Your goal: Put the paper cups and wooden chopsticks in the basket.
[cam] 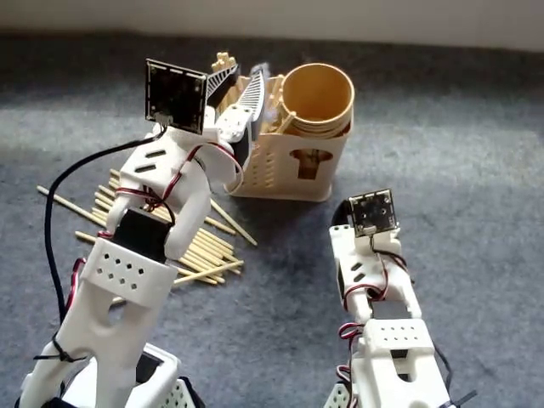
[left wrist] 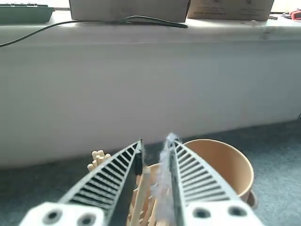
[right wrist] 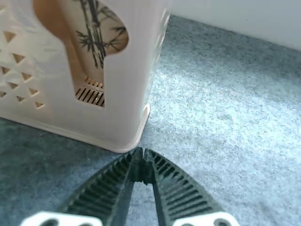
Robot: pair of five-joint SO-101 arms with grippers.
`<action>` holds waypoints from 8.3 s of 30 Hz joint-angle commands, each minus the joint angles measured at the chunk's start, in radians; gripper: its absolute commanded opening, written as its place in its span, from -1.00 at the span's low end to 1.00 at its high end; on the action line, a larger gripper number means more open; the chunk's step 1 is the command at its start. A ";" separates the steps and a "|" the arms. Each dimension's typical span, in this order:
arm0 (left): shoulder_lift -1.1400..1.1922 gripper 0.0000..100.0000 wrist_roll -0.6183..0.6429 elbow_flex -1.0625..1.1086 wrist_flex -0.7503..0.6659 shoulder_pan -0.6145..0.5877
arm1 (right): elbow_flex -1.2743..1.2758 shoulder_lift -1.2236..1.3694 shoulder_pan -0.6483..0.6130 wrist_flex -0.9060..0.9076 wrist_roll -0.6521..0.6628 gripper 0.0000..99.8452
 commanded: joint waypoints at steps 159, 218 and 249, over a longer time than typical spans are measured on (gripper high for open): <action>0.054 -0.99 -0.565 0.486 0.631 -0.004 | -0.013 -0.013 -0.008 -0.027 0.009 -0.95; -0.648 -0.99 0.061 0.214 -0.021 -0.016 | -0.013 -0.013 -0.008 -0.027 0.009 -0.95; 0.246 -0.99 0.060 -0.446 -0.044 -0.018 | -0.015 -0.013 -0.010 -0.028 0.009 -0.95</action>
